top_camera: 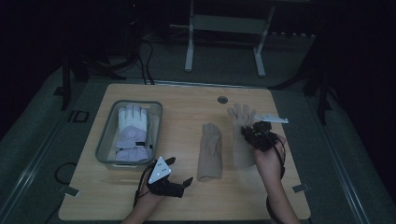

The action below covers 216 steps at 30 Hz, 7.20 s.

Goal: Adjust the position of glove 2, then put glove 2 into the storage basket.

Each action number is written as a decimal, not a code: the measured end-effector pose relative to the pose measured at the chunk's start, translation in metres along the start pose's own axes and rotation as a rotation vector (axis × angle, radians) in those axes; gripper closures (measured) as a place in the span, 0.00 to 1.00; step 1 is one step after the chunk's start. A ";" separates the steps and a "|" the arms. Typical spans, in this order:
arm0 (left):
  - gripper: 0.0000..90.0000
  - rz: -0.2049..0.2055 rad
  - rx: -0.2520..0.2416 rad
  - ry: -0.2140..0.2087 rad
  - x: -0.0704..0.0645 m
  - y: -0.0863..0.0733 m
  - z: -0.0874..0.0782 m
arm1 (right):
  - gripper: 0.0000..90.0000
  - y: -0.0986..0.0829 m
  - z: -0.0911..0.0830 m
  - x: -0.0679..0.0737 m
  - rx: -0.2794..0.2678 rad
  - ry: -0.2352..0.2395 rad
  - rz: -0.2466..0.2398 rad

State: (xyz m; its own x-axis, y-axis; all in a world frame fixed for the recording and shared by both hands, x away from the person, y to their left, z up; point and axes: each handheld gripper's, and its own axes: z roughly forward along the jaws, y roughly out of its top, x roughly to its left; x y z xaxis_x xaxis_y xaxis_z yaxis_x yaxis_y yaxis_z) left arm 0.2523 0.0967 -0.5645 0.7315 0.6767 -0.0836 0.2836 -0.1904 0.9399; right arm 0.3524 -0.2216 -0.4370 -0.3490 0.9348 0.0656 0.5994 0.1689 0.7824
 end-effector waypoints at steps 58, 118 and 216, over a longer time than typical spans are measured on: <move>0.03 0.000 -0.010 -0.040 -0.004 0.002 0.000 | 0.43 -0.040 0.081 0.075 0.124 0.128 -0.005; 0.16 -0.189 0.434 0.037 -0.014 0.034 0.093 | 0.70 -0.027 0.141 0.005 0.237 0.340 -0.069; 0.86 -0.249 0.315 0.379 0.101 0.079 -0.130 | 0.91 0.125 0.135 0.250 0.017 0.573 -0.346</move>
State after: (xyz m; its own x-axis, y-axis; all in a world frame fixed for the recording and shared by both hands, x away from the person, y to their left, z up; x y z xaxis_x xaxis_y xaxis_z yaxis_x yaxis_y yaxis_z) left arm 0.2684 0.2425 -0.4560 0.3609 0.9260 -0.1113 0.6336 -0.1559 0.7578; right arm 0.4368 0.0751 -0.4063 -0.8481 0.5124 0.1348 0.3934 0.4386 0.8080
